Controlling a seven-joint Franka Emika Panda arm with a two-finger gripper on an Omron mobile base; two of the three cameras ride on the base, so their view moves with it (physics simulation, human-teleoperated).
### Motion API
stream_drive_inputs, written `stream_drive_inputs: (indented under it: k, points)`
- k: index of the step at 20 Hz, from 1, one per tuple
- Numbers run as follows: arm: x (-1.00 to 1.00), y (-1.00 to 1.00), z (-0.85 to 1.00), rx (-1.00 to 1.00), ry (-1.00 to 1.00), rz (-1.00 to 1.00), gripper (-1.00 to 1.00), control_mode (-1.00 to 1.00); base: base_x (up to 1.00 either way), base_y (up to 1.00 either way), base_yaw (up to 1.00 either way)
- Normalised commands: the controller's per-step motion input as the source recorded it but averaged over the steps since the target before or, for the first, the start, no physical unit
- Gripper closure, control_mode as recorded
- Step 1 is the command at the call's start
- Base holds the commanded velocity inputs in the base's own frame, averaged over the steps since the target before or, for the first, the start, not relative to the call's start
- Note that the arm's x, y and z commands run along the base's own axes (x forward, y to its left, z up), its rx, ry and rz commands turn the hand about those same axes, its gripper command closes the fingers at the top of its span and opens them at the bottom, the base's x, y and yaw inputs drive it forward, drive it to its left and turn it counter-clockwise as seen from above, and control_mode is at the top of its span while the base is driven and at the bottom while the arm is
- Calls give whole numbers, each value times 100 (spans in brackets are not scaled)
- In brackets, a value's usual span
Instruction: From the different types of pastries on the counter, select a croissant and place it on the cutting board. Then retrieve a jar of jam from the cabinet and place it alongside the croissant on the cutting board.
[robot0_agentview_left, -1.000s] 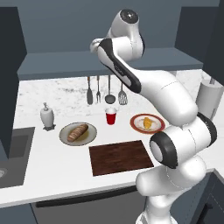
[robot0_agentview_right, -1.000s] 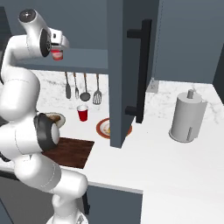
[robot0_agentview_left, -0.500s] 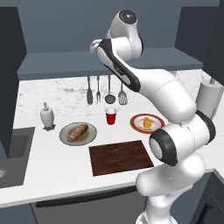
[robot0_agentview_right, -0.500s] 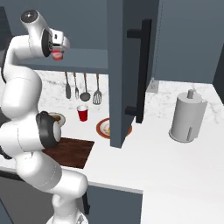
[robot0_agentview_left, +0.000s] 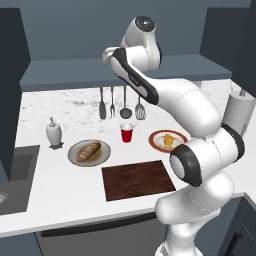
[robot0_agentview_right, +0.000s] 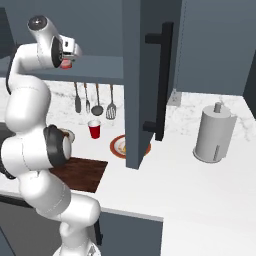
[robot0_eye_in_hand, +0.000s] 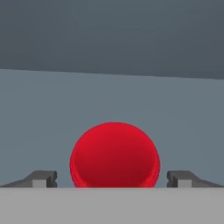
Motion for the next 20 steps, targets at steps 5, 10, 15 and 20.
stream_drive_inputs:
  k: [5,10,15,20]
  points:
    - [20,0,0,0,0,2,-100,-100,0,0,0]
    - [0,0,0,0,0,0,100,-100,0,0,0]
    - [-28,0,0,0,0,0,100,-100,0,0,0]
    - [-98,-7,20,2,-1,0,100,-100,0,0,0]
